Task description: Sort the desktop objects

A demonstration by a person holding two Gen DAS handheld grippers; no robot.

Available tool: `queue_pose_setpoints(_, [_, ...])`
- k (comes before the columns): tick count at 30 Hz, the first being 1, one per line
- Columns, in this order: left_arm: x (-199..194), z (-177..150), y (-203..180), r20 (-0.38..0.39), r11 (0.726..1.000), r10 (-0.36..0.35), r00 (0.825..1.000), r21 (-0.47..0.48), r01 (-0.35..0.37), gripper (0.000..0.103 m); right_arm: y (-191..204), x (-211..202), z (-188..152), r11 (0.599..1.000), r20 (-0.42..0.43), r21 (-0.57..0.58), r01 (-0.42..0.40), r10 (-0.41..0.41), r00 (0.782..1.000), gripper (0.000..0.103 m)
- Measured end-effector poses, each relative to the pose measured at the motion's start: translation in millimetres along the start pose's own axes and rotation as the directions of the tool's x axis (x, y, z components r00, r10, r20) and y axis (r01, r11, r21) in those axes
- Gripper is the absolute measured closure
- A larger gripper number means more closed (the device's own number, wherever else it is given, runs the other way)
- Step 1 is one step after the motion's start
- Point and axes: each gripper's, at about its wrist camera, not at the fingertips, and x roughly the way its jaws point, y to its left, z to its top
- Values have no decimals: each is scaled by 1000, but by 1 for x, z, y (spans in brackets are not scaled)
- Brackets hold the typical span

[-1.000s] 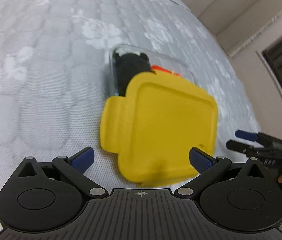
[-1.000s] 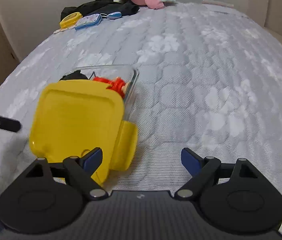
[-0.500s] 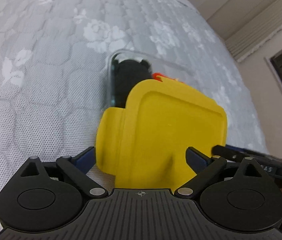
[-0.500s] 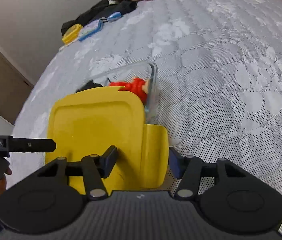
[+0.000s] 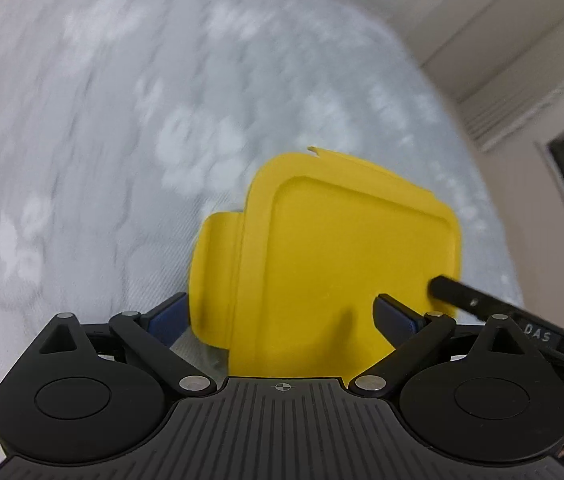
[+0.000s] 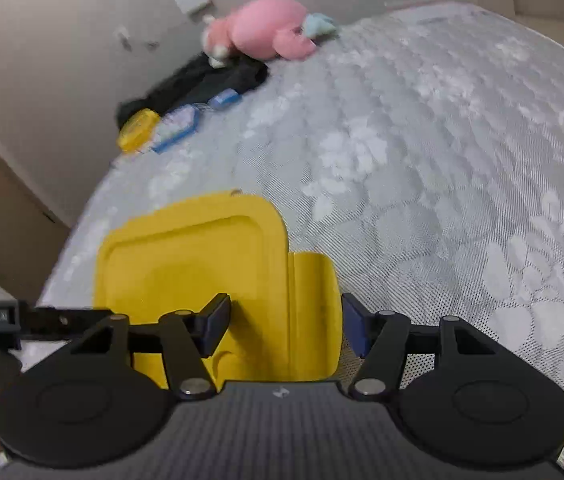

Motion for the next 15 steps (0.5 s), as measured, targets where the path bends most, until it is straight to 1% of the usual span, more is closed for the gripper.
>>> queue_pose_setpoints(1, [9,0,5,-20,1000,10,1000,-13,-10,4,0,9,-2,1000,-12,-11,18,-18,1000,42])
queue_pose_setpoints(3, [19,-2,14,-33,999,15,999,-37,-16,4,-2,22,-7,999,-24,-19,35,-35,999,45])
queue_pose_setpoints(5, [21,-2,24,-16,997,-3,1000,-73,2,4,-8,27,-10,1000,-17,2,29,-29,999,47])
queue_pose_setpoints(8, [18,-2,35,22,991,-43,999,-127,46,4,-17,28,-18,998,11,63,2,-3,1000,47])
queue_pose_setpoints(10, [10,-7,37,81,982,-41,996,-178,55,4,-20,20,-30,992,76,122,18,-27,997,46])
queue_pose_setpoints(11, [5,-11,39,116,977,-34,993,-205,57,4,-21,12,-40,985,143,169,20,-45,989,46])
queue_pose_setpoints(12, [-1,-16,40,160,971,-44,986,-224,80,4,-21,3,-52,978,218,209,14,-61,974,45])
queue_pose_setpoints(13, [-7,-22,41,212,964,-69,975,-236,120,3,-18,-3,-62,974,271,226,26,-88,958,39])
queue_pose_setpoints(14, [-10,-25,41,235,962,-89,968,-232,145,3,-16,-9,-72,970,318,239,42,-119,941,38])
queue_pose_setpoints(15, [-9,-26,40,232,964,-105,967,-215,156,3,-12,-9,-73,975,327,213,66,-135,935,38])
